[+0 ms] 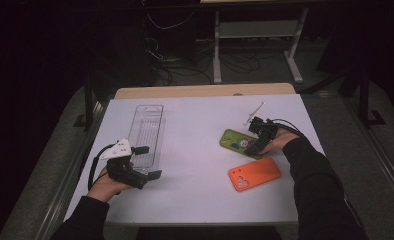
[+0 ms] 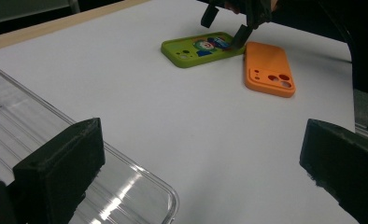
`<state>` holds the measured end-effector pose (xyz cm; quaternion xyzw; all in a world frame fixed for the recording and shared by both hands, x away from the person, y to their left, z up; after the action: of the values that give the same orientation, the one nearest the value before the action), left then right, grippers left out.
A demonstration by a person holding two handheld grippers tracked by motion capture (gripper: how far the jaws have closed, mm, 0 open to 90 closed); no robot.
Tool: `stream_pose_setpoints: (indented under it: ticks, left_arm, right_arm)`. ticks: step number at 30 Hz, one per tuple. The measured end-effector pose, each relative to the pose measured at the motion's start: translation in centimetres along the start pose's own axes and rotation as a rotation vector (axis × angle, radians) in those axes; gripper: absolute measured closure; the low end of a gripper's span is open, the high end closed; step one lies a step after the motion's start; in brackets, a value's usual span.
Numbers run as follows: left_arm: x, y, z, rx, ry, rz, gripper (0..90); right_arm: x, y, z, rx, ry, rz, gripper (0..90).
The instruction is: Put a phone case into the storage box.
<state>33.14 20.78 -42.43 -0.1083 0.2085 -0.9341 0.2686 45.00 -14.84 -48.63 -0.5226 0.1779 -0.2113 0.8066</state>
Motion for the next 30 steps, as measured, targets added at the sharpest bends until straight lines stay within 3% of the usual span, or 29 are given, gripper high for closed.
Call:
stream_pose_setpoints:
  ticks: [11, 21, 30]
  left_arm:
    - [0.0, 0.0, 0.0, -0.002, 0.003, -0.002, 0.0]
    - [0.1, 0.0, 0.0, 0.001, 0.000, -0.003, 0.0]
    - [0.1, 0.0, 0.0, 0.001, 0.000, -0.003, 0.0]
  right_arm:
    - [-0.2, 0.7, 0.0, -0.031, -0.022, -0.009, 0.0]
    - [-0.4, 1.3, -0.4, -0.078, -0.042, -0.003, 6.7]
    - [-0.2, 1.1, -0.5, -0.068, -0.038, 0.013, 13.6]
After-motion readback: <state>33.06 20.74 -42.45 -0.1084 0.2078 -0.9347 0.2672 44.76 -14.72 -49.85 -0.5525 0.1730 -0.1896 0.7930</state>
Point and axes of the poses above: each handheld gripper's, and its own axes: y roughly forward along the jaws, z roughly out of its top, x roughly to its right, the point moved 7 cm from there along y, roughly forward along the jaws, and after that the axes turned 3 degrees about z, right-handed, at the moved point
